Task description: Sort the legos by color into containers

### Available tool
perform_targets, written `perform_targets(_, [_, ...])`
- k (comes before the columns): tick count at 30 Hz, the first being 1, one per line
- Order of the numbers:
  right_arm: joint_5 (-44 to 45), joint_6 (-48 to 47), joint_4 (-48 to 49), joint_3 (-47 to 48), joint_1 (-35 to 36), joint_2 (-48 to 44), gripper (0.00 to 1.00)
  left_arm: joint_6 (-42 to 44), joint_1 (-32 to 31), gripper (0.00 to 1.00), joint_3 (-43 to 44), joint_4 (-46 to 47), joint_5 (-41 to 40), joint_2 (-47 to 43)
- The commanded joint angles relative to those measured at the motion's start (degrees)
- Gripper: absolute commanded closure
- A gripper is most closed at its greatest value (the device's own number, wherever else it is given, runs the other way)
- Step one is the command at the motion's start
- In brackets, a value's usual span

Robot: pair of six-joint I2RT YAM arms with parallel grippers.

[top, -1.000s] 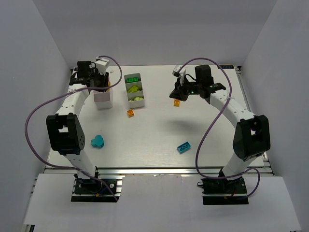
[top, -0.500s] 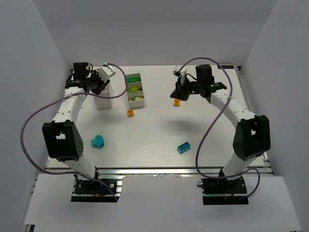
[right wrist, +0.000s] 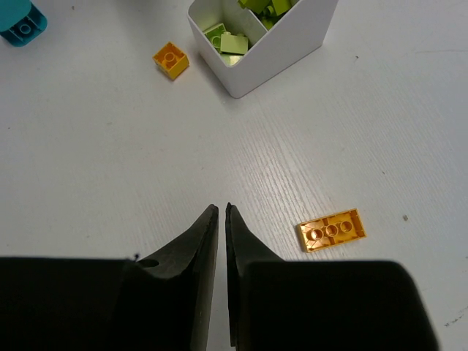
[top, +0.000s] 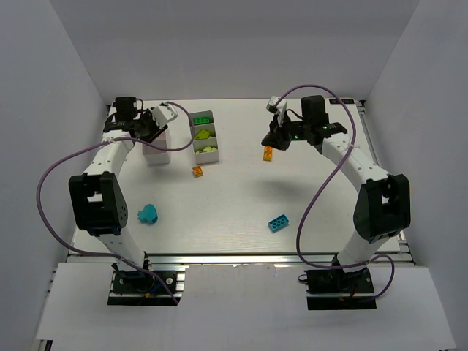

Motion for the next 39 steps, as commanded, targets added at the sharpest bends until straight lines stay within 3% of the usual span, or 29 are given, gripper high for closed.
perform_targets(1, [-1.27,-0.45,-0.21,2.65,-0.35,0.17,0.86,1.58,0.20,0.93,-0.36,4.05,-0.97,-1.00])
perform_targets(20, [-1.88,0.16,-0.12,3.97,-1.76,1.84,0.86,1.32,0.12,0.90,-1.33,5.81,-1.94,2.52])
perform_targets(32, [-2.32,0.16,-0.38,4.32,-2.37,2.10,0.86,0.00,0.12,0.56,-1.95,7.92,-3.62,3.05])
perform_targets(33, [-2.32,0.16,-0.38,4.50,-2.37,2.02,0.86,-0.26,0.12,0.47,-1.95,8.01,-3.62,2.96])
perform_targets(34, [-2.32,0.16,-0.38,4.50,-2.29,2.10,0.85,-0.44,0.12,0.28,-1.95,8.10,-3.62,2.87])
perform_targets(35, [-2.41,0.25,-0.38,4.59,-2.37,2.19,0.85,-0.70,0.20,0.02,-1.95,8.36,-3.62,2.78])
perform_targets(39, [-2.50,0.25,-0.47,4.68,-2.37,2.11,0.86,-2.72,0.20,0.02,-2.38,9.68,-4.58,1.64])
